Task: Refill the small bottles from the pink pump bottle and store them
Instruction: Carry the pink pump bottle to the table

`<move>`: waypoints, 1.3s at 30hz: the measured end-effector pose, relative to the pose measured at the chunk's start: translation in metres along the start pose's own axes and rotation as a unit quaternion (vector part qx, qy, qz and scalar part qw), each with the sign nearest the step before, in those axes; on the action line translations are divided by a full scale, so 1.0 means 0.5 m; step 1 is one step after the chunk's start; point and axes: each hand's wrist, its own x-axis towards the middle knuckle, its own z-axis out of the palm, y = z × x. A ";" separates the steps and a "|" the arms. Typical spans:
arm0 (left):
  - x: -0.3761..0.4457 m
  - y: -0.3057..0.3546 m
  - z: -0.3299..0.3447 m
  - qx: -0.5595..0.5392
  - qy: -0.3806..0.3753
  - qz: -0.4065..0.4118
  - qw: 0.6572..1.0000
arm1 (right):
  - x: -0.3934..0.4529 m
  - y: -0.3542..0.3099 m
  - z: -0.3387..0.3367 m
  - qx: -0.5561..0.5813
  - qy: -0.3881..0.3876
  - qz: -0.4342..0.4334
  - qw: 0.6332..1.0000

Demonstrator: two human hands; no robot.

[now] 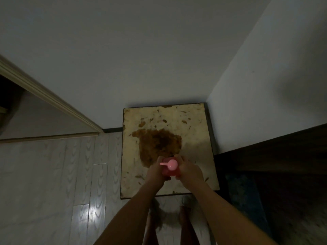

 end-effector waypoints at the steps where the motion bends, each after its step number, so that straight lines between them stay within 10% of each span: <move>1: 0.000 0.005 -0.005 -0.003 0.002 0.005 1.000 | -0.001 -0.002 -0.009 -0.003 -0.001 -0.002 1.000; 39: -0.203 0.400 -0.588 -0.381 0.090 0.228 0.892 | -0.007 -0.299 -0.720 0.336 0.096 -0.248 0.903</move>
